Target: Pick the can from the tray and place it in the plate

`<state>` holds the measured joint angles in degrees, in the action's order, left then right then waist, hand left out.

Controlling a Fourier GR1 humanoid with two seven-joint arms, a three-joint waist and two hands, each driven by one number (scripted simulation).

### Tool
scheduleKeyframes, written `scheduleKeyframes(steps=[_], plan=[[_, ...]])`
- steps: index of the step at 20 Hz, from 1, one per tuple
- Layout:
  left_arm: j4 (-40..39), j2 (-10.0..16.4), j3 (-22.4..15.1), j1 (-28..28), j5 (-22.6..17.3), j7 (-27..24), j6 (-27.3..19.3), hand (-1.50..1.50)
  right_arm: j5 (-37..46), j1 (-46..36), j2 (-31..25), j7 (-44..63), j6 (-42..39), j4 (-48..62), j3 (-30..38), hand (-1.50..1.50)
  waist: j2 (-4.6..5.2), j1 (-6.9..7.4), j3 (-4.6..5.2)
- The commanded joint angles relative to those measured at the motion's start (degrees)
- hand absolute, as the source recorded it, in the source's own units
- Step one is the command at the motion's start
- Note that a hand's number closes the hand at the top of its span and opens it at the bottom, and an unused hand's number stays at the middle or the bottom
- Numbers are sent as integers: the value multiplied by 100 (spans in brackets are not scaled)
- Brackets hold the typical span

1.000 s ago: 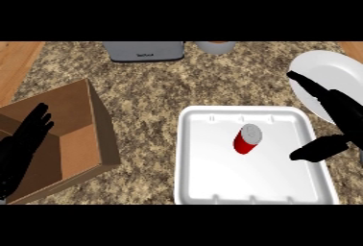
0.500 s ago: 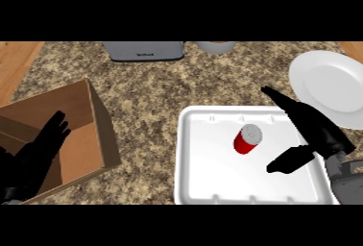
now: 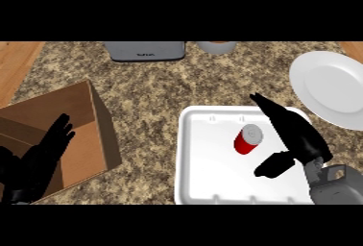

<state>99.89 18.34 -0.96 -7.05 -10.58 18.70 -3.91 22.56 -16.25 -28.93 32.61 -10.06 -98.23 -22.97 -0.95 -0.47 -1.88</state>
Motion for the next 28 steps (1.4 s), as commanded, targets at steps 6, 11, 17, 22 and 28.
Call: scheduleKeyframes(steps=[6,11,17,22,28], plan=[[-499,-854,-573,-15,166,-120,-62,0,471,115,116,51,96,335,-211,-150,117,-25,191],[-850,-761,-233,339,52,-54,180,0,520,-93,342,-36,1,750,-321,-150,140,-30,194],[-969,-872,-237,213,267,-120,285,0,851,-337,392,-278,-218,1031,-703,150,134,-1,197],[-697,-1049,-268,290,347,157,235,0,1121,-229,203,-795,45,1396,-637,150,127,-8,187],[-663,-1175,-225,90,459,-85,394,0,1632,-700,1002,348,693,2102,-378,150,164,122,196]])
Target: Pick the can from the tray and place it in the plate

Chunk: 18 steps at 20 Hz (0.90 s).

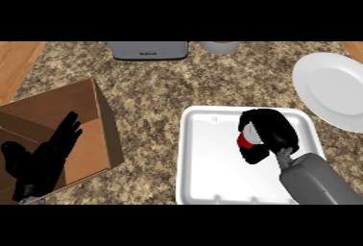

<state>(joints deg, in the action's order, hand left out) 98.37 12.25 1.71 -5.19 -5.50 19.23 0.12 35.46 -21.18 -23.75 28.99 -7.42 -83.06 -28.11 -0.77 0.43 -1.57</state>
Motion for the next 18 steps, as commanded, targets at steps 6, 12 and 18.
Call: scheduleKeyframes(steps=[6,12,18], plan=[[-377,-469,-328,106,-80,128,138,0,1172,-1495,1279,2823,1639,1505,1026,150,230,232,177],[-519,-711,-390,131,134,35,86,0,2856,-2312,1412,3315,3253,2056,947,150,202,179,175],[-452,-759,-286,102,130,113,198,0,3641,-2791,1527,3906,4246,2484,1722,150,175,70,164]])
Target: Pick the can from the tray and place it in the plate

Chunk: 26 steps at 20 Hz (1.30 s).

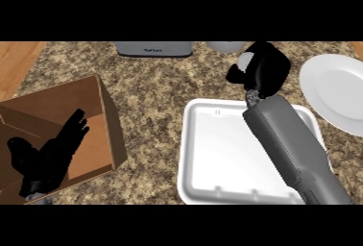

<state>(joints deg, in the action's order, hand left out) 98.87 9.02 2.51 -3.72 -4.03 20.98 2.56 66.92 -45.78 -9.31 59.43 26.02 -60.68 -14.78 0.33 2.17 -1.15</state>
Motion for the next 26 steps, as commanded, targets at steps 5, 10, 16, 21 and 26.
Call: scheduleKeyframes(steps=[5,10,16,21,26], plan=[[-724,-557,-268,44,138,-122,-120,0,764,-40,151,693,1835,258,1007,150,76,-270,115],[-617,-670,-286,-149,199,-126,-40,0,657,193,-154,67,2586,366,1712,150,57,-237,109],[-571,-809,-302,-117,361,-208,-30,0,913,528,-602,-197,2982,810,2218,150,32,-242,111],[-775,-731,9,-14,247,-271,116,0,537,920,-1033,-769,3735,1179,2686,150,70,-208,104],[-842,-856,-73,-54,433,-334,132,0,-457,852,-1571,-1645,3760,1576,2936,150,73,-156,95]])
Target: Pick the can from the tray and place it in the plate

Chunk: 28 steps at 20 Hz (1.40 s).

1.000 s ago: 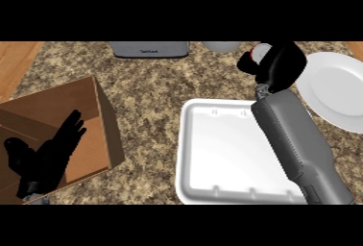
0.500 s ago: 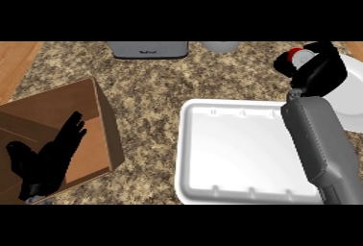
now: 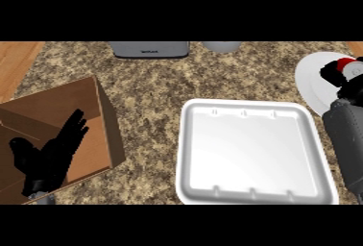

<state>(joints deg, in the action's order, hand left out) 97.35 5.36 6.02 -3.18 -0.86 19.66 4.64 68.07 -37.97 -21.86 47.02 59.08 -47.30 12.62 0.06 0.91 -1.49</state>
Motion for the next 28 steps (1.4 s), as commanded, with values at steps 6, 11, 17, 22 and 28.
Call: scheduleKeyframes(steps=[6,11,17,22,28], plan=[[-515,-500,-400,62,25,120,65,0,-1571,-121,-835,-1343,264,728,413,150,110,58,120],[-562,-515,-421,-9,31,-53,88,0,-2157,42,-915,-1220,-1092,1626,671,-150,174,69,122],[-532,-514,-229,-5,-13,-8,269,0,-3265,29,-994,-2793,-1647,1726,1168,-150,168,104,92],[-738,-518,-180,126,-10,-42,239,0,-3951,8,-761,-4143,-1232,1341,1637,-150,175,26,92],[-687,-519,-181,80,22,-46,206,0,-5093,117,-854,-5353,-1281,1147,2589,-150,137,-20,100]])
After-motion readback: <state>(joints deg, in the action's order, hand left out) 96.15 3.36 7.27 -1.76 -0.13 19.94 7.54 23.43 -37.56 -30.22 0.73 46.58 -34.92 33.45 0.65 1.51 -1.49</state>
